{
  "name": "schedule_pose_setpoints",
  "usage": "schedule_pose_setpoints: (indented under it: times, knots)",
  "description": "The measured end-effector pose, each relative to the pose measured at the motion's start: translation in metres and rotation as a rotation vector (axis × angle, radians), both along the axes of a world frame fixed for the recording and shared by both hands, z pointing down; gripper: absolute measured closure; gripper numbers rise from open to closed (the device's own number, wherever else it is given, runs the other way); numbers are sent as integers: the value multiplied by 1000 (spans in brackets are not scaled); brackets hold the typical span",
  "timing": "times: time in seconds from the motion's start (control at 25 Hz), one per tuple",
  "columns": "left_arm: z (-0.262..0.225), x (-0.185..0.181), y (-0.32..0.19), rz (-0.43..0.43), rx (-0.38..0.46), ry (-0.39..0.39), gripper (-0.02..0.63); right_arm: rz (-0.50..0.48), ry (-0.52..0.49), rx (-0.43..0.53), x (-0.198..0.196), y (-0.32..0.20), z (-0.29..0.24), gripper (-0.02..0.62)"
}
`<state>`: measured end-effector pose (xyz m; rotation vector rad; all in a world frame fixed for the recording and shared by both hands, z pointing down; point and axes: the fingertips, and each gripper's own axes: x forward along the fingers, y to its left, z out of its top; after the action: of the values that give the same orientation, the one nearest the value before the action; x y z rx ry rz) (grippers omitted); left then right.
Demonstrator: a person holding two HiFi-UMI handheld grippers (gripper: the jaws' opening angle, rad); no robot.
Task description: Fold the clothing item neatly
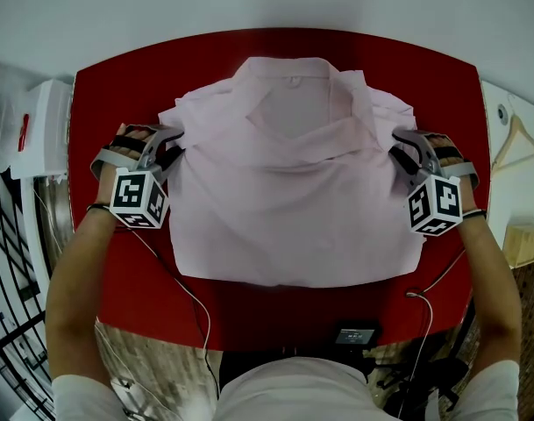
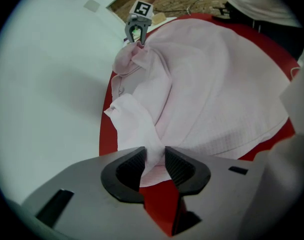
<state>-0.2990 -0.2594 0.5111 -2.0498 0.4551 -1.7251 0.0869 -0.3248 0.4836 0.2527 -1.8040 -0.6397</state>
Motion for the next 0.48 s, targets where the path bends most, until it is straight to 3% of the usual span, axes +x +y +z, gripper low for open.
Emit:
schedule_pose_setpoints:
  times: [0.24,0.32,0.48]
  knots:
    - [-13,7,0,1,-45,75,573,37,-40,-12,3,-3,-14,548]
    - [-23,7,-6,-67,-64,170,583,68,-85,-21,0,-6,-21,554]
    - [-52,1,-32,-307,-93,448,584,168,-212,-55,-1,-22,-38,559]
